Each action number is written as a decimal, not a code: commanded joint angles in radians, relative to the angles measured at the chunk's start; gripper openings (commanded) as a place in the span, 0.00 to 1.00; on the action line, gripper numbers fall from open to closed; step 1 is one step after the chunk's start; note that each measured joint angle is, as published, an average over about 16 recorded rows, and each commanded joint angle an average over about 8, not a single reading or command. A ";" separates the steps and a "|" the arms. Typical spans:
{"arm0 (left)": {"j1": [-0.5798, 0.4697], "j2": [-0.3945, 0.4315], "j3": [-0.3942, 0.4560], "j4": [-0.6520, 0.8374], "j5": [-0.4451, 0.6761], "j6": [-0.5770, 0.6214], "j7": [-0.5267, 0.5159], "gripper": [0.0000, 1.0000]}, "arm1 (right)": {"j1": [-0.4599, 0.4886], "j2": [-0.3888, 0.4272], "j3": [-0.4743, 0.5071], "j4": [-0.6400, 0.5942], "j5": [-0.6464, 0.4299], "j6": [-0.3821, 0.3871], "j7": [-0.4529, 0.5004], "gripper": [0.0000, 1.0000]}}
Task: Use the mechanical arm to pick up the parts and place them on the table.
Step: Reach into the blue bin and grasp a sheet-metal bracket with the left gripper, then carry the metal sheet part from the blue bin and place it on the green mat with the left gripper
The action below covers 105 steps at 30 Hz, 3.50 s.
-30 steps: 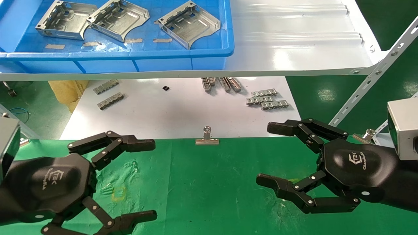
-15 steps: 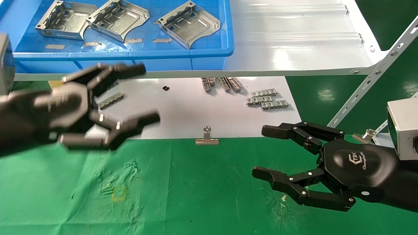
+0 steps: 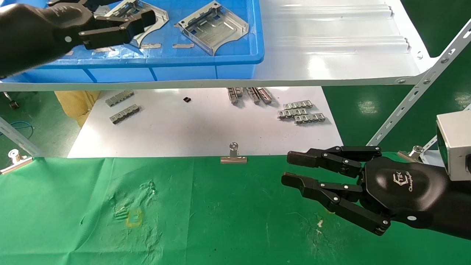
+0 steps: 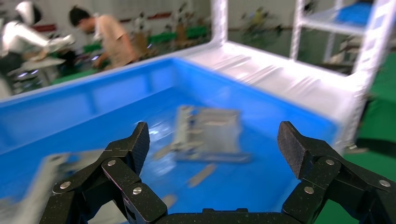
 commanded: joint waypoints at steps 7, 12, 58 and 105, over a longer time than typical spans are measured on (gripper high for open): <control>-0.129 -0.031 0.067 0.068 0.163 -0.082 -0.118 1.00 | 0.000 0.000 0.000 0.000 0.000 0.000 0.000 0.00; -0.190 -0.039 0.114 0.110 0.253 -0.095 -0.200 1.00 | 0.000 0.000 0.000 0.000 0.000 0.000 0.000 0.00; -0.318 0.060 0.240 0.377 0.556 -0.295 -0.374 0.00 | 0.000 0.000 0.000 0.000 0.000 0.000 0.000 0.00; -0.260 0.005 0.154 0.201 0.422 -0.327 -0.280 0.00 | 0.000 0.000 0.000 0.000 0.000 0.000 0.000 0.00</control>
